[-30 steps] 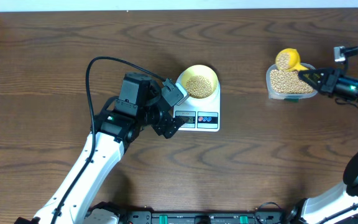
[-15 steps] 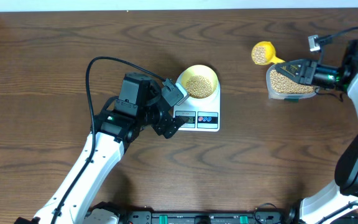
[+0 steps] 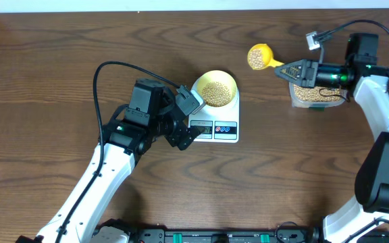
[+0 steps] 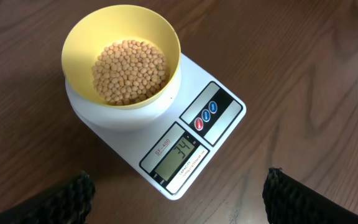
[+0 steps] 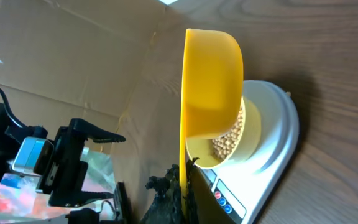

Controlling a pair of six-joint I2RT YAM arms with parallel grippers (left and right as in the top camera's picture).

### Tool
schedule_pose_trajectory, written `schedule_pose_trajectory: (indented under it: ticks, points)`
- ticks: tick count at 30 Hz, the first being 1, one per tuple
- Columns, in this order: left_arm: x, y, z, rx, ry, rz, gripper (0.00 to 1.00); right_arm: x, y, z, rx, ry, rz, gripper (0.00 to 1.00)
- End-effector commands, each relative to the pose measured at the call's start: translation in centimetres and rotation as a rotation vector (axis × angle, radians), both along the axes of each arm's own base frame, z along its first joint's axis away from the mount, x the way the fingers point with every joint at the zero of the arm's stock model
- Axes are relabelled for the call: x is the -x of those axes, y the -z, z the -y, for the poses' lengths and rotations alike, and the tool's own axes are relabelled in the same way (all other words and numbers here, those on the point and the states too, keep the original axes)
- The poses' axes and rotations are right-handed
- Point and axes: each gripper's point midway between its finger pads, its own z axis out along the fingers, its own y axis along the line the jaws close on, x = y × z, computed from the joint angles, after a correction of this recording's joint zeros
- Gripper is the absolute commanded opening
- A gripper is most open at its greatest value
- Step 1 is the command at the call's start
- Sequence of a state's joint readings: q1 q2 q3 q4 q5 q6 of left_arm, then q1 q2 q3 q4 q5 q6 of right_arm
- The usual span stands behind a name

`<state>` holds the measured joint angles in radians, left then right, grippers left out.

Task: Scoop item into bowl and weigh 50g on scale
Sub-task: 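Carry the filled scoop left over the yellow bowl on the scale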

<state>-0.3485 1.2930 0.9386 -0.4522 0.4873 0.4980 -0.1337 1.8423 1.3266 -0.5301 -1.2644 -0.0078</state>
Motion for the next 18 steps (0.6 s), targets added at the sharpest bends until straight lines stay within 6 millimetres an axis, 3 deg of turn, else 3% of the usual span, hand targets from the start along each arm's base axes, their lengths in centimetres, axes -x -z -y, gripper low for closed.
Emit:
schedule_pose_trajectory:
  ticks: [1,6,18]
  points:
    - [0.0,0.0,-0.3,-0.005,-0.007,0.002,0.88,0.1,-0.3,-1.2,-0.017,-0.032,-0.001,0.01]
    - [0.0,0.0,-0.3,-0.005,-0.007,0.002,0.89,-0.2,0.5,-1.7,0.033,-0.024,0.001,0.01]
    - [0.0,0.0,-0.3,-0.005,-0.007,0.002,0.88,0.3,1.2,-5.3,0.094,-0.084,0.029,0.01]
